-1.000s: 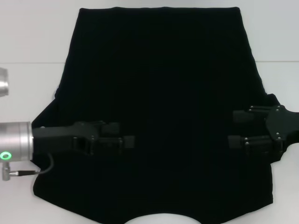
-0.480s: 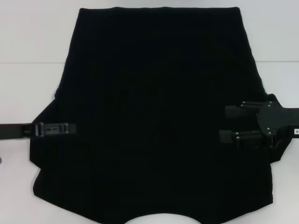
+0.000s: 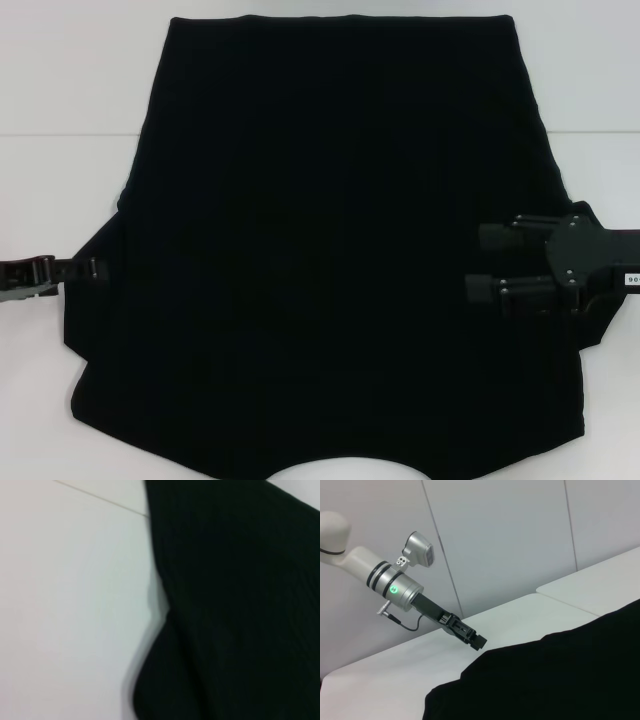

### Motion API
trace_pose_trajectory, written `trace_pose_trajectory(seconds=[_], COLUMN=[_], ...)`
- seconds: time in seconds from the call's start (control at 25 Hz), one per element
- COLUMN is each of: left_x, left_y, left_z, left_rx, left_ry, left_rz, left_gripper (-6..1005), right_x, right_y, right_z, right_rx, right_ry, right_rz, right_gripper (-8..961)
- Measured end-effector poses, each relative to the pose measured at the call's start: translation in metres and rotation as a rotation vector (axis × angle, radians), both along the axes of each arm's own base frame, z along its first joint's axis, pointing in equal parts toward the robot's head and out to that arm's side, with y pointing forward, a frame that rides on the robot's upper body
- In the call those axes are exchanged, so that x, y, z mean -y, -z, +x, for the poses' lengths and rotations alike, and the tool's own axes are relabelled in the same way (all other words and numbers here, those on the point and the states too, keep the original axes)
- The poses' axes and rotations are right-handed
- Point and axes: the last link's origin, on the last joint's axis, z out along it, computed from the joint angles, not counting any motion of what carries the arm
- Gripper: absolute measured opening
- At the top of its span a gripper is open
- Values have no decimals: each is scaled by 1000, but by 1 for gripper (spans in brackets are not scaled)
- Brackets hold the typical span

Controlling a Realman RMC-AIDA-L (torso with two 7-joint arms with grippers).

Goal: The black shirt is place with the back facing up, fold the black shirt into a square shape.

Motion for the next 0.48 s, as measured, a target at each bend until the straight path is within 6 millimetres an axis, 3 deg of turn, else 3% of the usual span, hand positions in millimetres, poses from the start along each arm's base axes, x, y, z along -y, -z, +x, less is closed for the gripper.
trace_pose_trajectory(seconds=[0.48], left_x=[3], left_y=[12], left_z=[-9], left_rx=[-8], left_ry=[-55], left_rz=[-18], left_gripper=[885], right_x=[-1], right_y=[-1], right_z=[0], right_rx=[4], right_ry=[-1], right_rz=[5], right_gripper=[881])
